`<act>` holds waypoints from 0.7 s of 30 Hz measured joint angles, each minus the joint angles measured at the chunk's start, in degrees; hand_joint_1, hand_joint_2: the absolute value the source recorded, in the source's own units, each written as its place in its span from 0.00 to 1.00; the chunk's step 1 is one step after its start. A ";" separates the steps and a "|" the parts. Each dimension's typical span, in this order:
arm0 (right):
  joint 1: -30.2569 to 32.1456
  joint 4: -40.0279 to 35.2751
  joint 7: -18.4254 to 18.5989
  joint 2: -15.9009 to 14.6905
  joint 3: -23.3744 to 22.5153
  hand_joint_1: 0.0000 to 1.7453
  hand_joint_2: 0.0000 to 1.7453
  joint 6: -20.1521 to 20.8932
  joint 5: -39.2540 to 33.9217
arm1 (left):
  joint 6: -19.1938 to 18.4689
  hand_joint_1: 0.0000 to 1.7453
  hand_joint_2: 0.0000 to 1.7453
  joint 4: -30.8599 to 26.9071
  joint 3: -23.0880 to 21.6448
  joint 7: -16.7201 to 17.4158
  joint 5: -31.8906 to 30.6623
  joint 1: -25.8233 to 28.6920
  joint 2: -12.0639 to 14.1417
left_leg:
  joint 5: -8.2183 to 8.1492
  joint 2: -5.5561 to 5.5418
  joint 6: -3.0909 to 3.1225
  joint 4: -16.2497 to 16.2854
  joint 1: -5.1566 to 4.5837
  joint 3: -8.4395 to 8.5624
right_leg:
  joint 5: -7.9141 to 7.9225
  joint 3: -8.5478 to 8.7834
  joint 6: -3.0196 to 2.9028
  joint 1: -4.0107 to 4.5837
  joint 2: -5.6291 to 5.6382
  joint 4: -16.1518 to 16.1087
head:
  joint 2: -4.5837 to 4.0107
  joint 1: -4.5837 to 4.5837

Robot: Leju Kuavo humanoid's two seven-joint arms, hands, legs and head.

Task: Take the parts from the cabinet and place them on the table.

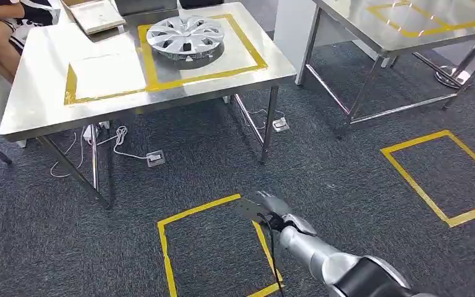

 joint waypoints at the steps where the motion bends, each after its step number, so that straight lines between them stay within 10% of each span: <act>1: 0.94 -0.02 0.09 0.06 -0.46 0.00 1.00 -0.17 -1.12 | -0.42 0.00 1.00 -0.20 -0.94 0.09 0.77 0.20 0.11 | 0.00 0.00 0.00 0.00 0.00 -0.01 | 0.00 0.00 0.00 0.00 0.00 0.00 | 0.00 0.00; 2: 2.15 -0.22 0.28 0.13 -1.01 0.00 1.00 -0.37 -2.41 | -0.83 0.00 1.00 -0.39 -2.03 0.26 1.68 0.45 0.26 | -0.01 0.00 -0.01 0.00 0.00 -0.01 | -0.01 -0.01 -0.01 0.00 0.00 0.00 | 0.00 0.00; 3: 3.43 -0.42 0.46 0.18 -1.43 0.00 0.00 -0.53 -3.36 | -1.16 0.00 1.00 -0.55 -2.85 0.37 2.37 0.72 0.51 | -0.02 0.00 -0.02 -0.01 0.00 0.00 | -0.02 -0.01 -0.02 0.00 0.00 0.00 | 0.00 0.00; 4: 4.25 -0.55 0.70 0.22 -1.92 0.00 0.00 -0.61 -4.41 | -1.53 0.00 0.00 -0.74 -3.79 0.42 3.10 0.90 0.59 | -0.03 0.00 -0.02 -0.01 0.00 -0.01 | -0.02 -0.01 -0.02 0.00 0.00 0.00 | 0.00 0.00; 16: 17.44 -1.92 2.84 0.83 -7.37 0.00 0.00 -2.69 -18.92 | -6.45 0.00 0.00 -2.95 -16.58 1.66 13.32 3.59 2.56 | -0.10 0.01 -0.11 -0.07 0.00 0.02 | -0.26 -0.09 -0.30 0.01 0.01 0.05 | 0.00 0.02; 21: 22.92 -2.66 3.65 1.31 -9.91 0.00 0.00 -3.69 -25.35 | -8.66 0.00 0.00 -3.83 -21.76 2.27 17.84 4.81 3.59 | -0.08 -0.05 0.84 -0.11 -0.40 -0.17 | 0.52 0.54 0.71 -0.47 -0.27 -0.45 | 0.00 0.00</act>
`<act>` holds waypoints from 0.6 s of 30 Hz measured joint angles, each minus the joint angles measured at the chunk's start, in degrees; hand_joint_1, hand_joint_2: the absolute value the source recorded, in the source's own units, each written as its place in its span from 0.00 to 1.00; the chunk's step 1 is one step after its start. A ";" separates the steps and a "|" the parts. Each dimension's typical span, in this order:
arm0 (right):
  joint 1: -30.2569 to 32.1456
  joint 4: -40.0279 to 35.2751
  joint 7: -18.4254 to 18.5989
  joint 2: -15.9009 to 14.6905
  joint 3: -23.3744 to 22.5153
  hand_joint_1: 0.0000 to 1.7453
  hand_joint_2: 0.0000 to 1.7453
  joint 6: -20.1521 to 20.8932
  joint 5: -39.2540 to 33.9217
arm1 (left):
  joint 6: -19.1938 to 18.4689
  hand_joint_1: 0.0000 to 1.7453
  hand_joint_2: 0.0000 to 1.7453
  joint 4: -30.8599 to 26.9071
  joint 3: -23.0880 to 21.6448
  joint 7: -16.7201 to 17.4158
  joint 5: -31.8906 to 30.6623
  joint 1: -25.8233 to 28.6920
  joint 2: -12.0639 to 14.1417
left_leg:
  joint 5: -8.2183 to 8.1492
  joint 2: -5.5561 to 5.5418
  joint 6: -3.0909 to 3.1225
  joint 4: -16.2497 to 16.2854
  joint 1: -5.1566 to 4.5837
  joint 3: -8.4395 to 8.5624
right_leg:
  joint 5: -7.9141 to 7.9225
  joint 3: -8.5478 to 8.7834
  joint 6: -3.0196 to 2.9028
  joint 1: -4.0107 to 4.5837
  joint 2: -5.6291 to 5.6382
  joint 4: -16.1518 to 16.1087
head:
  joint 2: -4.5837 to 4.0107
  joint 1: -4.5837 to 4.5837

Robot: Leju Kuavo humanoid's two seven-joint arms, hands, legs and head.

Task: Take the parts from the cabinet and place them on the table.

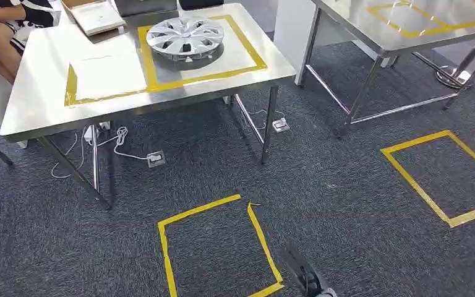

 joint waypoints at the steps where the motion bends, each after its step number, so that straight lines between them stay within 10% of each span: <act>1: 1.07 -0.09 0.16 0.00 -0.39 0.00 0.00 -0.15 -0.95 | -0.39 0.00 0.00 -0.13 -0.95 0.07 0.84 0.21 0.19 | 0.70 -0.05 0.05 -0.87 0.16 0.26 | 0.16 0.06 0.19 0.28 -0.01 -0.21 | 0.00 -0.11; 7: 8.12 3.11 1.10 0.17 -2.75 0.00 0.00 -0.87 -5.61 | -1.90 0.00 0.00 -5.56 -4.61 0.35 3.87 -2.36 0.50 | 3.75 -0.22 0.01 -2.26 0.97 -1.62 | -13.80 -3.88 0.97 -0.36 1.74 16.59 | 0.00 0.52; 11: 12.64 7.04 1.34 0.17 -3.69 0.00 0.00 -0.98 -6.46 | -2.16 0.00 0.00 -10.66 -5.92 0.37 4.54 -6.09 0.59 | 5.30 -0.36 -1.98 -0.59 2.17 -4.81 | -9.47 8.35 2.45 -1.46 1.75 2.47 | 0.00 0.61; 12: 12.69 7.26 1.45 0.35 -3.84 0.00 0.00 -1.00 -6.95 | -2.34 0.00 0.00 -11.37 -6.07 0.39 4.85 -5.96 1.37 | 5.73 -1.15 -2.83 -0.66 2.14 -6.39 | -10.96 9.45 2.21 -0.87 2.23 2.36 | 0.00 1.28; 13: 12.89 6.00 1.29 0.33 -3.95 0.00 0.00 -1.20 -7.33 | -2.51 0.00 0.00 -10.03 -6.25 0.33 5.00 -5.23 1.07 | 5.83 -1.21 -3.46 -0.31 2.02 -5.60 | -8.86 8.74 1.10 -0.75 3.38 3.77 | 0.00 1.33; 16: 7.81 -0.10 0.99 0.70 -4.13 0.00 0.00 -1.49 -7.75 | -2.64 0.00 0.00 -4.34 -6.71 0.94 5.48 -1.16 1.11 | 6.83 1.01 -4.47 -0.91 2.01 -5.07 | -10.65 7.43 -1.60 -0.90 2.95 2.62 | 0.00 0.26; 17: 6.17 -1.45 1.01 0.76 -4.26 0.00 0.00 -1.49 -7.77 | -2.66 0.00 0.00 -2.61 -6.97 1.01 5.53 1.32 1.07 | 6.16 0.90 -4.80 -0.45 2.21 -5.21 | -9.54 6.68 -2.10 -0.95 2.84 2.65 | 0.00 -0.34; 18: 4.24 -3.64 1.03 0.92 -4.35 0.00 0.00 -1.51 -7.74 | -2.73 0.00 0.00 -0.47 -7.14 1.10 5.53 3.42 1.07 | 1.92 0.21 -4.88 1.43 2.25 -5.73 | -8.70 6.18 -2.32 -0.80 2.93 2.62 | 0.00 -0.96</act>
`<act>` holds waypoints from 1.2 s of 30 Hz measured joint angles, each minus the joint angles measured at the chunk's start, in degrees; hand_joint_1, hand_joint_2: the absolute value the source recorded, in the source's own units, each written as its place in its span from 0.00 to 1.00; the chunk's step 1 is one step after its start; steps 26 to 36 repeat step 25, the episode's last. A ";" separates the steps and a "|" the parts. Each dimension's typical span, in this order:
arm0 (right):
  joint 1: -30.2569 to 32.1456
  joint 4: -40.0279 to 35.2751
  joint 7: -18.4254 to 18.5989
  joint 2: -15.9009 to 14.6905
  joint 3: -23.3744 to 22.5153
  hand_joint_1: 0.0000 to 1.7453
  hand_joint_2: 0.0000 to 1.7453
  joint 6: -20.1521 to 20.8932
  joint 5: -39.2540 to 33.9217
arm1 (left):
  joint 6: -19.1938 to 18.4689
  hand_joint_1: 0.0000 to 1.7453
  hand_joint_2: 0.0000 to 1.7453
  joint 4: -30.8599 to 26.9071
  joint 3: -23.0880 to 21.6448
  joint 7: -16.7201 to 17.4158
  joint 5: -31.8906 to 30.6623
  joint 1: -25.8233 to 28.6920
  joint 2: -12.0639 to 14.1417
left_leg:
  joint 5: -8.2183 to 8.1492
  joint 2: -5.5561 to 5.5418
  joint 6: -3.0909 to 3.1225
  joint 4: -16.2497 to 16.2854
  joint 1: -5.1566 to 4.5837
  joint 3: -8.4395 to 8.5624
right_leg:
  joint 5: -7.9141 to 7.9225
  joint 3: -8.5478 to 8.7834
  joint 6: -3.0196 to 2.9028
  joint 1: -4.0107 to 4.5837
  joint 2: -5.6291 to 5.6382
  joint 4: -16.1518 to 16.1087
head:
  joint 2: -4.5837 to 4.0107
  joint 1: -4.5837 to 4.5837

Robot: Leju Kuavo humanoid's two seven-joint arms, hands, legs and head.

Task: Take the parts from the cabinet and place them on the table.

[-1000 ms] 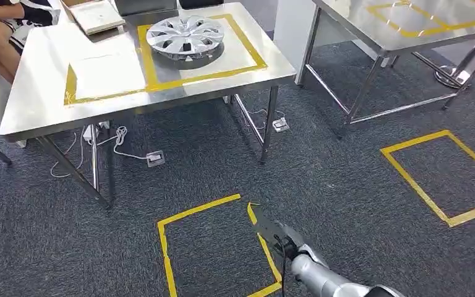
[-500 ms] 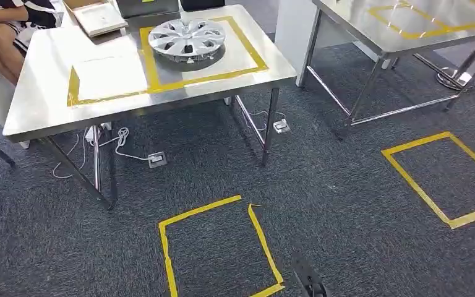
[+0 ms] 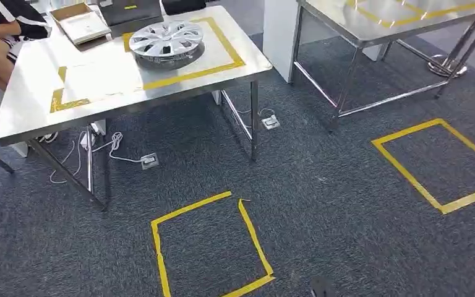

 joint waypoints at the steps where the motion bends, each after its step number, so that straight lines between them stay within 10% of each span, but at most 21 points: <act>1: -1.32 -1.86 0.17 0.04 -0.02 0.00 0.00 0.00 -0.13 | 0.00 0.00 0.00 1.86 -0.09 -0.05 0.00 1.83 -0.02 | -4.64 -0.37 0.00 2.99 -0.16 -0.74 | 0.72 -0.52 -0.06 0.09 -0.26 -0.02 | 0.00 -0.26; 3: -3.80 -5.68 0.13 0.04 -0.15 0.00 0.00 -0.04 -0.15 | -0.04 0.00 0.00 5.61 -0.29 -0.05 0.02 5.02 0.13 | -11.15 -0.55 0.12 11.42 -0.51 -1.95 | 1.77 -2.31 -0.50 0.51 -0.34 0.05 | 0.00 -0.55; 5: -5.38 -8.08 0.09 0.02 -0.46 0.00 0.00 -0.04 -0.15 | -0.04 0.00 0.00 8.23 -0.35 -0.05 0.04 6.94 0.37 | -10.53 -0.56 0.85 16.45 -0.89 -1.28 | 3.07 -4.24 -0.79 1.18 -0.06 0.10 | 0.00 -0.74; 8: -4.79 -8.27 0.22 0.02 -0.55 0.00 0.00 -0.04 -0.15 | -0.04 0.00 0.00 7.99 -0.44 -0.18 0.04 6.27 0.59 | -5.96 -0.60 3.59 7.85 -2.27 7.26 | 4.56 -6.08 -0.93 2.17 -0.32 0.09 | 0.00 -0.89; 10: -2.67 -6.76 0.28 0.42 -0.63 0.00 0.00 -0.04 -0.18 | -0.06 0.00 0.00 5.86 -0.46 -0.39 0.04 4.11 0.98 | -9.03 -0.10 5.33 -1.79 -3.16 14.75 | 4.93 -5.95 -0.84 2.37 -1.01 0.16 | 0.00 -0.76; 11: -1.02 -5.05 0.31 0.35 -0.70 0.00 0.00 -0.11 -0.18 | -0.11 0.00 0.00 4.27 -0.64 -0.50 0.04 2.35 0.83 | -8.59 -0.07 4.37 -2.09 -3.56 14.61 | 5.31 -5.62 -0.45 2.04 -1.52 -0.03 | 0.00 -0.70; 13: 1.85 -1.75 0.33 0.37 -0.70 0.00 0.00 -0.02 -0.18 | -0.11 0.00 0.00 1.03 -0.85 -0.55 0.04 -0.63 0.72 | -8.15 -0.10 4.81 -3.03 -3.87 14.21 | 6.03 -5.39 -0.11 1.70 -1.89 -0.43 | 0.00 -1.11; 15: 3.90 0.40 0.39 0.52 -0.70 0.00 0.00 -0.02 -0.20 | -0.11 0.00 0.00 -1.35 -0.88 -0.53 0.04 -2.19 0.61 | -7.82 -0.26 4.20 -3.54 -3.64 14.00 | 5.69 -5.29 -1.35 1.70 -2.31 -0.69 | 0.00 -1.20; 23: 5.78 3.36 0.28 0.41 -0.96 0.00 0.00 -0.04 -0.18 | -0.11 0.00 0.00 -4.30 -0.90 -0.42 0.04 -3.93 0.68 | -6.81 1.13 5.80 -3.10 -4.25 13.13 | 8.29 -5.93 0.87 1.59 -1.09 -1.95 | 0.00 -1.31; 36: 7.16 5.44 0.28 0.46 -0.96 0.00 0.00 -0.04 -0.16 | -0.11 0.00 0.00 -6.23 -0.90 -0.48 0.04 -5.36 0.68 | -6.71 1.07 5.95 -2.91 -4.33 12.86 | 8.56 -6.06 1.07 1.44 -1.13 -1.96 | 0.00 -1.33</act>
